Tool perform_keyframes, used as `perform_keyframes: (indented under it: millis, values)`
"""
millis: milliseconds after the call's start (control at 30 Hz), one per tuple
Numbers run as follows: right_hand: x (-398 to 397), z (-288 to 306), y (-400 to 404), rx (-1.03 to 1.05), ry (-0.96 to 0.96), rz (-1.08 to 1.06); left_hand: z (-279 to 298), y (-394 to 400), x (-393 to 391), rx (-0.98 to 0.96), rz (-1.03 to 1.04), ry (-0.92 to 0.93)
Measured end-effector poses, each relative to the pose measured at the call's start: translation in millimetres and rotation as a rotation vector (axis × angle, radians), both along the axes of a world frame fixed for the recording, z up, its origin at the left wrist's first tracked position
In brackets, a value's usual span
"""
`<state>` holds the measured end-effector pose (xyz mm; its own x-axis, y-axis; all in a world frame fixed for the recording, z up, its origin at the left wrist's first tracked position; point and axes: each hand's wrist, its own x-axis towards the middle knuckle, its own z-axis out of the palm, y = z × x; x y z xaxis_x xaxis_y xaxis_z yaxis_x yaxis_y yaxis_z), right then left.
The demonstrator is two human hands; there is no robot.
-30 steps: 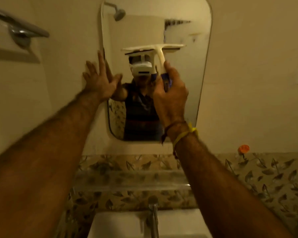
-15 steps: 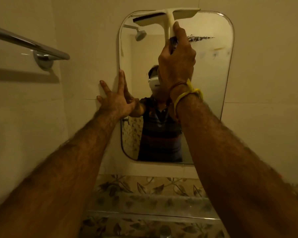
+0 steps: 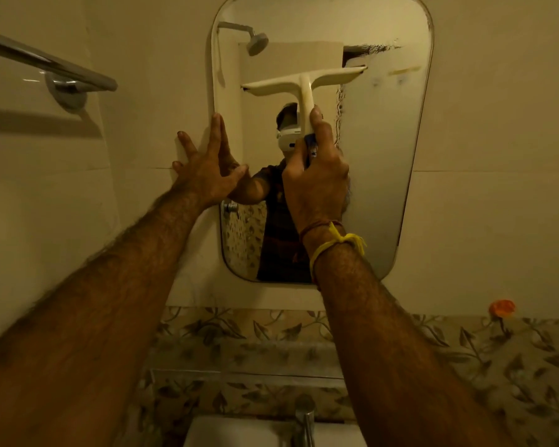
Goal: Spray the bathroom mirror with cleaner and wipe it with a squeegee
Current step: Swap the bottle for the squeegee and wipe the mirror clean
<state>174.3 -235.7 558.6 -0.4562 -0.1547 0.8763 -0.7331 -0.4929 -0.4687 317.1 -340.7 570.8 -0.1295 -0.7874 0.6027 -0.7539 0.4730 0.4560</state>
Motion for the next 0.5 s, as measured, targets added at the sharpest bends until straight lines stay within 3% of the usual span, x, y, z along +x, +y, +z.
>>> perform_keyframes:
  millis: [267,500]
  values:
    - [4.7,-47.2,10.7,0.057,-0.054,0.016,-13.1,9.6,11.0,-0.034,0.040,0.033]
    - [14.0,-117.3,25.7,0.211,-0.080,0.001,-41.7,7.4,13.2,-0.011,-0.079,0.083]
